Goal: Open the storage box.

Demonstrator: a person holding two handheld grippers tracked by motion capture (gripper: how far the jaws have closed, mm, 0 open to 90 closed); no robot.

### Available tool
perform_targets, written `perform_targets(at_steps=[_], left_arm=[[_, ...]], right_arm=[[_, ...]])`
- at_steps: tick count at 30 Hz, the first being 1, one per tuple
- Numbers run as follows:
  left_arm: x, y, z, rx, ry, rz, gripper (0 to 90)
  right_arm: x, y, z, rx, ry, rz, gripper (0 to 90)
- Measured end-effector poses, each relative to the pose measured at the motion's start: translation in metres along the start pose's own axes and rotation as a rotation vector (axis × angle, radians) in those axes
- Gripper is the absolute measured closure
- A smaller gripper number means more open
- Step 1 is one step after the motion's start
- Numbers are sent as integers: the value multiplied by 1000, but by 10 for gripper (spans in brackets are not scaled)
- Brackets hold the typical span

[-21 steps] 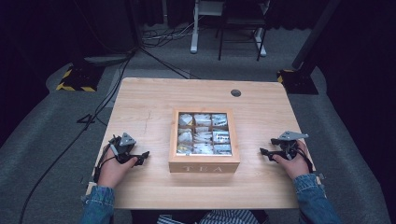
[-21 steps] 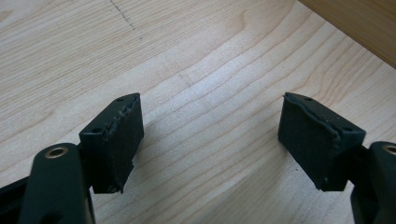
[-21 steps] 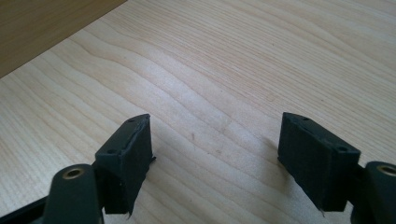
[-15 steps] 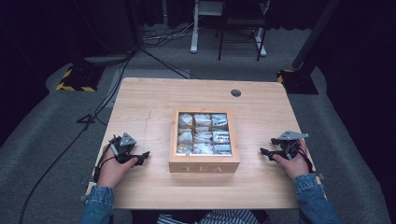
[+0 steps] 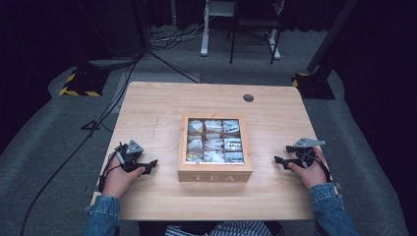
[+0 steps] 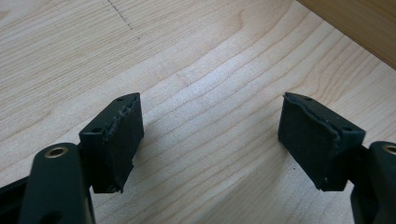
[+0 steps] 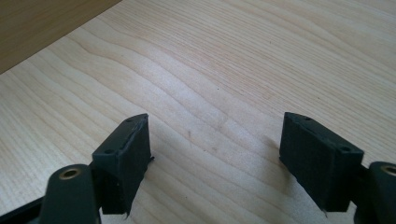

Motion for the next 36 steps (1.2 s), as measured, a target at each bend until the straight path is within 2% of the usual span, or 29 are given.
perform_targets(at_steps=[4, 9, 12, 19, 24, 30, 36], left_arm=[[0, 0, 0, -2, -1, 2, 229], [1, 0, 0, -4, -3, 5, 217], [1, 0, 0, -4, -3, 6, 215], [1, -1, 0, -3, -4, 7, 212], [0, -1, 0, -5, -6, 8, 206], [1, -2, -2, -4, 3, 6, 197], [1, -2, -2, -9, -5, 7, 194]], right_arm=[[0, 1, 1, -1, -7, 11, 260], [0, 5, 2, -5, -25, 20, 340], [-3, 10, -5, 19, -37, 11, 325], [-19, 21, -16, 24, -19, -20, 305], [-37, 34, -30, 45, 17, -52, 297], [-62, 41, -41, 28, 67, -106, 301], [-87, 45, -49, 22, 117, -173, 302]])
Point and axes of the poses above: each handheld gripper's, and its own axes: y roughly backward along the jaws, z roughly out of its underside, x roughly to its right, the point moved 10 cm from there along -y, roughly forward along the jaws, and after that the axes turned 3 degrees about -z, right-handed, at the moved point
